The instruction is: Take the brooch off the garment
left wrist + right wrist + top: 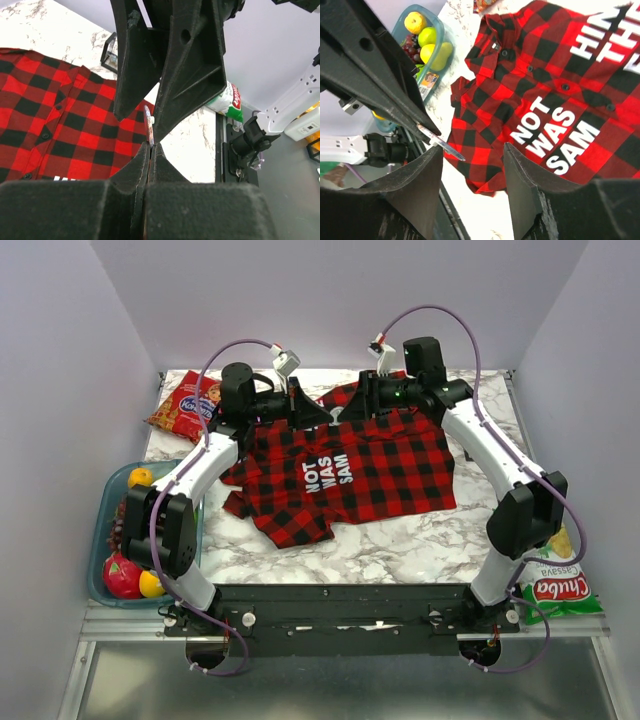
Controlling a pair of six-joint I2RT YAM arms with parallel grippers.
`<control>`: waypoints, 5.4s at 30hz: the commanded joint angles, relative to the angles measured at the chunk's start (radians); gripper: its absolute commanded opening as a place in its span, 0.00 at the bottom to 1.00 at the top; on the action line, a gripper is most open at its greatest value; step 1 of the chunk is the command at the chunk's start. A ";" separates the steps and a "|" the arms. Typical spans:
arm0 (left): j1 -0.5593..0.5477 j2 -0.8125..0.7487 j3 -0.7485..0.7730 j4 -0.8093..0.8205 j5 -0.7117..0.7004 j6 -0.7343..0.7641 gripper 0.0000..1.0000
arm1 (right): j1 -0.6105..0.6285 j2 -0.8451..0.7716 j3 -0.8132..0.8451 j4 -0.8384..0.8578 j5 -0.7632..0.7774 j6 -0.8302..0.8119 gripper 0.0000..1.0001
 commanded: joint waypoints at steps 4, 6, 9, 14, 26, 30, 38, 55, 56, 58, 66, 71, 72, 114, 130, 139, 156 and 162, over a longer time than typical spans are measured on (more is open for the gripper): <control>-0.052 -0.066 0.046 -0.152 0.087 0.126 0.00 | -0.049 0.062 0.046 0.024 0.125 0.090 0.57; -0.052 -0.071 0.044 -0.157 0.081 0.133 0.00 | -0.052 0.061 0.055 0.023 0.134 0.093 0.57; -0.052 -0.071 0.046 -0.168 0.078 0.137 0.00 | -0.056 0.059 0.049 0.023 0.136 0.096 0.57; -0.052 -0.069 0.050 -0.175 0.067 0.142 0.00 | -0.067 0.050 0.021 0.009 0.162 0.102 0.57; -0.034 -0.040 0.027 -0.042 0.035 0.007 0.00 | -0.084 0.004 -0.014 0.078 -0.129 -0.120 0.58; -0.020 -0.028 0.007 0.090 0.032 -0.123 0.00 | -0.089 -0.025 -0.032 0.061 -0.279 -0.235 0.59; -0.017 -0.008 0.000 0.199 0.067 -0.205 0.00 | -0.087 -0.023 -0.031 0.093 -0.369 -0.200 0.57; -0.018 -0.016 0.003 0.130 0.078 -0.157 0.00 | -0.076 -0.008 -0.031 0.196 -0.482 -0.082 0.27; -0.018 -0.014 0.006 0.130 0.076 -0.157 0.00 | -0.076 -0.010 -0.031 0.198 -0.479 -0.082 0.27; -0.018 -0.014 0.007 0.130 0.069 -0.159 0.00 | -0.076 -0.013 -0.040 0.198 -0.449 -0.078 0.29; -0.014 -0.013 0.003 0.159 0.032 -0.199 0.00 | -0.076 -0.059 -0.062 0.164 -0.507 -0.162 0.65; -0.011 -0.002 -0.002 0.200 0.030 -0.228 0.00 | -0.069 -0.077 -0.080 0.147 -0.510 -0.199 0.66; -0.011 0.000 -0.002 0.207 0.032 -0.232 0.00 | -0.064 -0.079 -0.077 0.133 -0.489 -0.206 0.66; -0.011 0.017 0.015 0.226 0.041 -0.242 0.00 | -0.020 -0.063 -0.040 0.040 -0.183 -0.278 0.48; -0.034 -0.003 0.041 0.133 0.112 -0.109 0.00 | -0.069 -0.002 -0.031 0.138 -0.229 -0.061 0.41; -0.064 0.009 0.125 -0.077 0.128 0.059 0.00 | -0.069 0.024 -0.032 0.170 -0.226 0.002 0.41; -0.096 0.007 0.248 -0.477 0.102 0.427 0.00 | -0.127 0.066 -0.026 0.207 -0.169 0.136 0.41; -0.103 0.003 0.256 -0.511 0.098 0.459 0.00 | -0.141 0.066 -0.037 0.207 -0.166 0.140 0.41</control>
